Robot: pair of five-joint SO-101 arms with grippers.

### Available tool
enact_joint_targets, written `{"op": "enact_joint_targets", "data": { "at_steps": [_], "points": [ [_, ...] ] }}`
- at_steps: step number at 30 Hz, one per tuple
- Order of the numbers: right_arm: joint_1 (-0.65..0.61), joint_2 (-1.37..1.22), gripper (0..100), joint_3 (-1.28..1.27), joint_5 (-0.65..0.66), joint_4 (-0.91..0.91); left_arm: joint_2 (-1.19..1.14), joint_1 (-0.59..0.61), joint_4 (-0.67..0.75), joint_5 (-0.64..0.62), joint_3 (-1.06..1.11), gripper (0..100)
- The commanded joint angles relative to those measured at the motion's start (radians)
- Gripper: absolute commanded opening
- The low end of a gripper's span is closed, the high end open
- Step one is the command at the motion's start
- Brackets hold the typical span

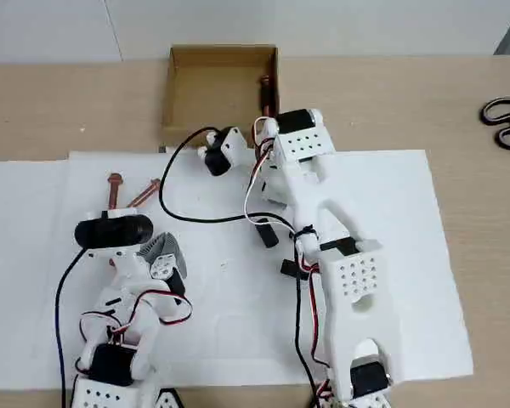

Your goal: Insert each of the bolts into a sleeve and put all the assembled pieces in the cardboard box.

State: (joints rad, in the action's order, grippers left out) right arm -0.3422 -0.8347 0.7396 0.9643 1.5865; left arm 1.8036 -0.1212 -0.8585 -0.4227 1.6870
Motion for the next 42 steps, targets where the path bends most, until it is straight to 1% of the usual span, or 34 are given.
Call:
{"op": "enact_joint_targets", "data": {
  "at_steps": [1,3,7,14,20,23,26,29,32,36,39,42],
  "points": [
    [-0.013,-0.031,15.3,0.002,0.005,-0.027,0.009,0.002,0.023,0.006,-0.005,1],
    [-0.013,-0.035,13.2,0.002,0.002,-0.028,0.009,0.002,0.023,0.006,-0.005,1],
    [-0.016,-0.028,0.5,0.003,-0.002,-0.028,0.009,0.002,0.023,0.006,-0.005,1],
    [-0.01,-0.016,0.8,0.061,-0.075,-0.004,0.009,0.002,0.023,0.006,-0.005,1],
    [-0.015,0.079,0.8,0.186,-0.213,0.056,0.009,0.002,0.025,0.005,-0.007,1],
    [-0.008,0.131,0.8,0.196,-0.307,0.091,0.009,-0.005,0.026,0.003,-0.008,1],
    [0.039,0.17,0.4,0.193,-0.436,0.101,0.008,0.0,0.018,0.002,-0.024,1],
    [0.116,0.186,0.4,0.17,-0.54,0.11,0.005,-0.005,-0.046,0.002,-0.113,1],
    [0.185,0.191,0.4,0.066,-0.583,0.11,0.002,-0.02,-0.092,0.003,-0.186,1],
    [0.268,0.206,0.6,-0.069,-0.632,0.11,0.002,-0.046,-0.167,0.041,-0.237,1],
    [0.318,0.272,0.7,-0.141,-0.652,0.107,0.002,-0.049,-0.189,0.1,-0.278,1],
    [0.331,0.354,0.7,-0.235,-0.652,0.104,-0.029,-0.051,-0.186,0.158,-0.312,1]
  ]
}}
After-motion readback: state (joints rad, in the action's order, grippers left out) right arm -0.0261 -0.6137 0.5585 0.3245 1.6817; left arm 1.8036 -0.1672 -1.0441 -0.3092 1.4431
